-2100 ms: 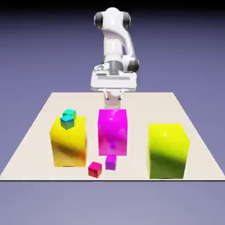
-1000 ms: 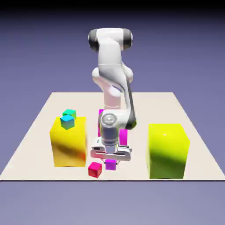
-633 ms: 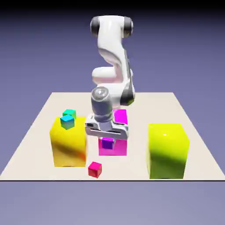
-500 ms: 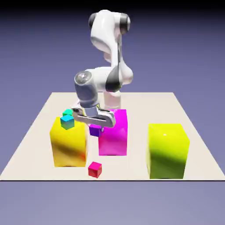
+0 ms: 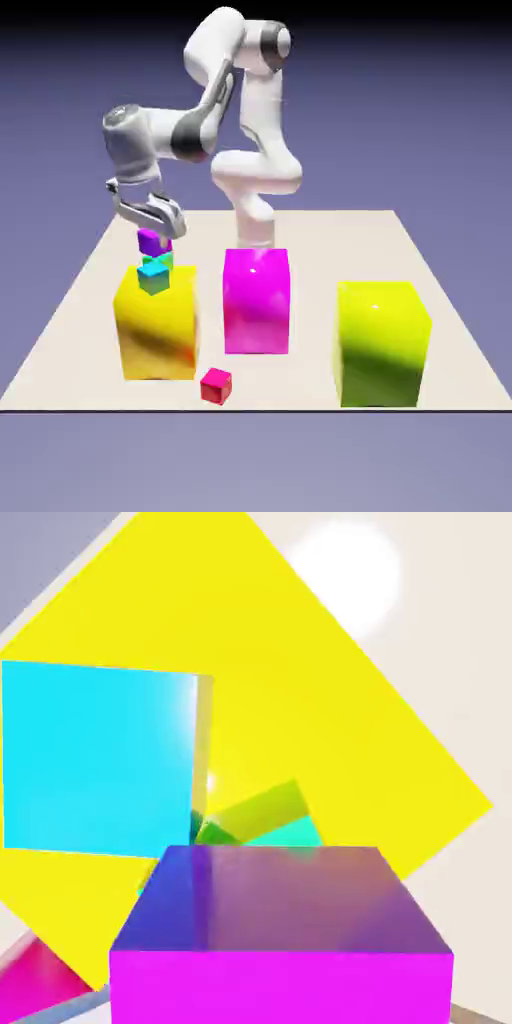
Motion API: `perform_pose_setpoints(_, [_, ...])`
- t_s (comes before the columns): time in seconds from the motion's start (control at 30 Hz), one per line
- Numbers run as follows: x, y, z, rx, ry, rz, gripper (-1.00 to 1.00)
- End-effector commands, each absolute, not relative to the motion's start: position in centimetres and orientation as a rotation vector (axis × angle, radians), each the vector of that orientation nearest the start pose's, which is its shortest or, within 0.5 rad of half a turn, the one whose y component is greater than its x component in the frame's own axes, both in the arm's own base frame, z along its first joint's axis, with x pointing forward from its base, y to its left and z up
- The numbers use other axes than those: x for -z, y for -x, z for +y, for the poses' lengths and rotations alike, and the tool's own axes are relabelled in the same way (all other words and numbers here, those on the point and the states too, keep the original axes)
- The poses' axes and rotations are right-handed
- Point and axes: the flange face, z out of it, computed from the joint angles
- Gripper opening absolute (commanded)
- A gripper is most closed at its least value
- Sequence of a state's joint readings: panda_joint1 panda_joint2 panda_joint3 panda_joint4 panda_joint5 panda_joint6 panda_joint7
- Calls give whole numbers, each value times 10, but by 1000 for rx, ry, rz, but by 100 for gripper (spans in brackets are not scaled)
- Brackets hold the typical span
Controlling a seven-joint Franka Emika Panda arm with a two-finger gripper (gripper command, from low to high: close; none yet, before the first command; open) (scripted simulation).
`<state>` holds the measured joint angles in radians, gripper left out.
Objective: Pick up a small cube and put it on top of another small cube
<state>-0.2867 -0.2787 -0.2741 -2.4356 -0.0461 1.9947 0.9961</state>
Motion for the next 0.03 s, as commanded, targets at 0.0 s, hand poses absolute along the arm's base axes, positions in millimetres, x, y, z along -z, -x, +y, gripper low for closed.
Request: perform_pose_setpoints(0.0, [-407,-364,-232,-274,2274,2157,100])
